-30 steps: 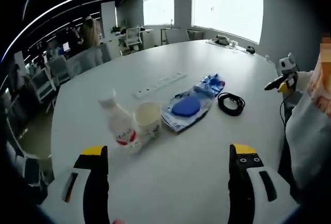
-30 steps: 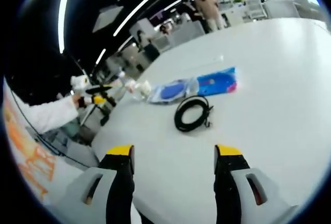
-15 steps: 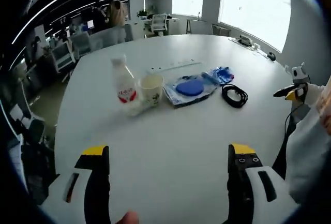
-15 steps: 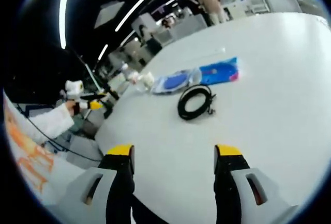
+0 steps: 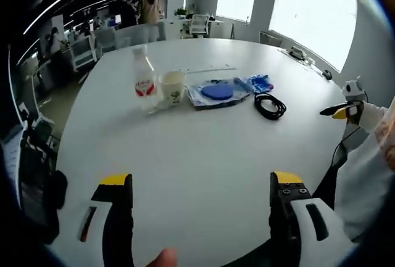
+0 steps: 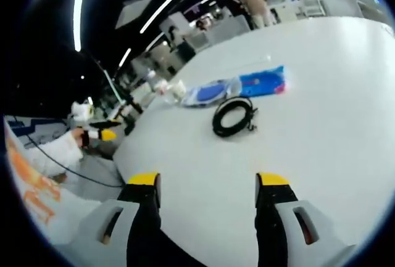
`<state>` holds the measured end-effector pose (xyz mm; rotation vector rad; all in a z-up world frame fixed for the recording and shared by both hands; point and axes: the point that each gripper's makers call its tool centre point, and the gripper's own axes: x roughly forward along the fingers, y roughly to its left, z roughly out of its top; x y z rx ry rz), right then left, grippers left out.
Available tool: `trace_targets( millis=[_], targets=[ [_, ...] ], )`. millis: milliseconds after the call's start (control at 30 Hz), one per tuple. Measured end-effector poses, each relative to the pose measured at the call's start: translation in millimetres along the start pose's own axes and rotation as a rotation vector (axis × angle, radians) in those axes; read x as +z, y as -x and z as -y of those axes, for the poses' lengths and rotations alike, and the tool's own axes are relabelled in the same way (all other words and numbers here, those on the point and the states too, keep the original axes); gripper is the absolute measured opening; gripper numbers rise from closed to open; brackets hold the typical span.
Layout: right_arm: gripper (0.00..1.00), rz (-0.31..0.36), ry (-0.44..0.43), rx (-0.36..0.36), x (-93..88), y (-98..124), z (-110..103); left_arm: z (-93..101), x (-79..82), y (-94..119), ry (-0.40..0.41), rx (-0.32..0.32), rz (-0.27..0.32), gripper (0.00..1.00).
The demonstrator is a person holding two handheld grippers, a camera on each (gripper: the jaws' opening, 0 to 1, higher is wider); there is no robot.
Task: Arrange the tabletop items into an orderly group along one side of the table until the central work area is clear of visible clutter.
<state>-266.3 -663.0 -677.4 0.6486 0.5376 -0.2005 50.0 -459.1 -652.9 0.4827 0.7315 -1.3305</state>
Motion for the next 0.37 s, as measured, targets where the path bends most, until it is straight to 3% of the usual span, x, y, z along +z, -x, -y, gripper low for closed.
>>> trace_targets(
  millis=[367],
  targets=[
    [0.60,0.010,0.004,0.006,5.4,-1.8,-0.6,1.2,6.9,1.8,0.016,0.011,0.028,0.93]
  ],
)
